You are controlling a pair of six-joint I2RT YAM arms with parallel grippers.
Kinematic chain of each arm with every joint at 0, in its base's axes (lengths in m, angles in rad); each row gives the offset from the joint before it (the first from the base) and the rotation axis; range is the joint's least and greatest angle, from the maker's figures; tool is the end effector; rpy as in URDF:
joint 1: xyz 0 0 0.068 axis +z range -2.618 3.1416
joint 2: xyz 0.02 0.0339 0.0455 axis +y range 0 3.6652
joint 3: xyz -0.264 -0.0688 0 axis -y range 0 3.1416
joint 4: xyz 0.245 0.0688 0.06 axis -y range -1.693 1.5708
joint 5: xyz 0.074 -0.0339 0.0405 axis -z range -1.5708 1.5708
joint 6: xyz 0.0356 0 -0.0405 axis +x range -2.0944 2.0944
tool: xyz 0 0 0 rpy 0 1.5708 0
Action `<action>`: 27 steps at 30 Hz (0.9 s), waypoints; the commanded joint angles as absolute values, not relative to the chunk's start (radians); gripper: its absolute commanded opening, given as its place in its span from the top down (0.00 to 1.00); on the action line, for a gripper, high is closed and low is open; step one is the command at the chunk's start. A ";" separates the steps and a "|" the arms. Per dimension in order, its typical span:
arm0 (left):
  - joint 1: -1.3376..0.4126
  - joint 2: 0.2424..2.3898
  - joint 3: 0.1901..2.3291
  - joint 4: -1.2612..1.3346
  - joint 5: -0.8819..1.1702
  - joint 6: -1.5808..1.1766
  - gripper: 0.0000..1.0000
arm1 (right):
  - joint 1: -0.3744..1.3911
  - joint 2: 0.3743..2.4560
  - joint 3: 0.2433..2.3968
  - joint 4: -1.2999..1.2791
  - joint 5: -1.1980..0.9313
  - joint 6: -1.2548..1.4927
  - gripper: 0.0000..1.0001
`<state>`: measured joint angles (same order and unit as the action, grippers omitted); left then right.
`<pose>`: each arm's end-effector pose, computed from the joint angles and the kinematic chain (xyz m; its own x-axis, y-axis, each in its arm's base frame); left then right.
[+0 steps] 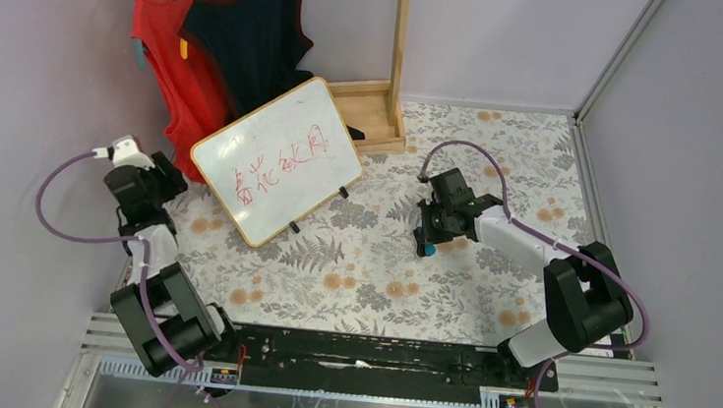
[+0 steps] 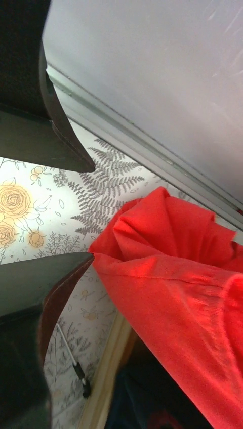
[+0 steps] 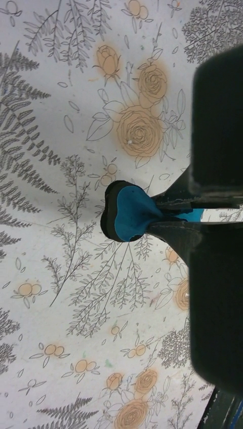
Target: Erase the whiteboard
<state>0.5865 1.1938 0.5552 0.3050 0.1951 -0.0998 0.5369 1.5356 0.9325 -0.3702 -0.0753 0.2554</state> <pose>0.2189 0.1372 0.2254 -0.2325 -0.2718 -0.9338 -0.4156 0.8958 -0.1573 0.2634 0.1599 0.1973 -0.8254 -0.1981 -0.5286 -0.3492 0.9150 0.2023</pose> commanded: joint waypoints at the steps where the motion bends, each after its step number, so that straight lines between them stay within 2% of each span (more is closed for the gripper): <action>1: 0.715 1.154 0.641 0.186 0.572 -0.073 0.42 | 0.543 1.548 0.983 -0.296 -0.113 0.264 1.00; 7: 0.908 1.232 0.782 -0.009 1.028 0.081 0.43 | 0.543 1.550 1.004 -0.258 -0.140 0.254 1.00; 12: 0.993 1.394 0.972 -0.370 1.332 0.330 0.49 | 0.542 1.557 1.017 -0.249 -0.165 0.244 1.00; 21: 1.008 1.568 1.236 -1.063 1.391 0.999 0.49 | 0.543 1.541 0.972 -0.196 -0.196 0.250 1.00; 25: 1.006 1.652 1.354 -1.430 1.412 1.361 0.52 | 0.542 1.548 0.962 -0.186 -0.208 0.247 1.00; 27: 1.006 1.680 1.396 -1.451 1.421 1.357 0.56 | 0.542 1.550 0.960 -0.180 -0.215 0.244 1.00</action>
